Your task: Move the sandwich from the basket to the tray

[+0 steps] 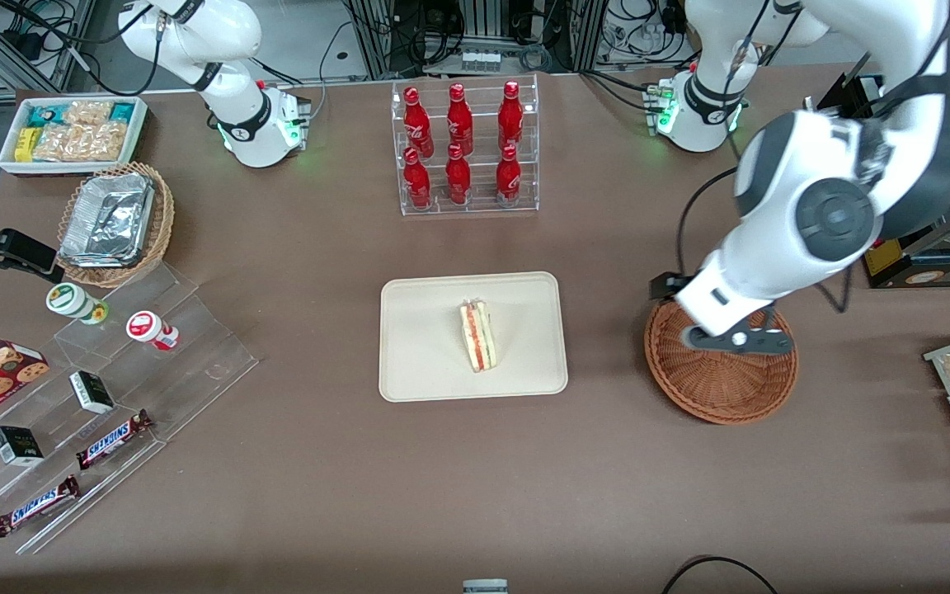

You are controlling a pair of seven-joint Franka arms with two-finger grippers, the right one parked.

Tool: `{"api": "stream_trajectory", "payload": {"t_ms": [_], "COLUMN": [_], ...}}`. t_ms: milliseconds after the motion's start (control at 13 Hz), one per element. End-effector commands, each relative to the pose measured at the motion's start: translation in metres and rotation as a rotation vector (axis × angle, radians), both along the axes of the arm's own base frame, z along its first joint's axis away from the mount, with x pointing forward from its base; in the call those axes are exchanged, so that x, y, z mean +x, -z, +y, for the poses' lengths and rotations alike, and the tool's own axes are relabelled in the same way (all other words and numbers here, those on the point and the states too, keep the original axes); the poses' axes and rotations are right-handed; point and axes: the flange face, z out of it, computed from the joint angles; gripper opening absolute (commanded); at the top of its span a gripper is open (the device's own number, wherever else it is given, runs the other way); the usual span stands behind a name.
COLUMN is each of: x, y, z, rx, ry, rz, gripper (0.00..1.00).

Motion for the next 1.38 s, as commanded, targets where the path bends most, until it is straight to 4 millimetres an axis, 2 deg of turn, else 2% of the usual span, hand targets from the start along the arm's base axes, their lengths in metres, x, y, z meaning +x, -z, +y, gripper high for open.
{"api": "stream_trajectory", "payload": {"t_ms": [0,154,462,692,1077,1308], "x": [-0.026,-0.037,-0.06,-0.074,-0.078,-0.079], "y": [-0.014,-0.025,-0.059,-0.081,-0.12,-0.123], "z": [0.028,0.064,0.109,0.123,0.128,0.13], "rx": [-0.011,-0.023,-0.031,-0.031,-0.026,0.003], "ry": [0.025,0.029,0.021,0.01,0.007,0.006], "rz": [0.002,-0.008,0.009,0.022,0.036,0.025], "gripper": [1.0,1.0,1.0,1.0,1.0,1.0]}}
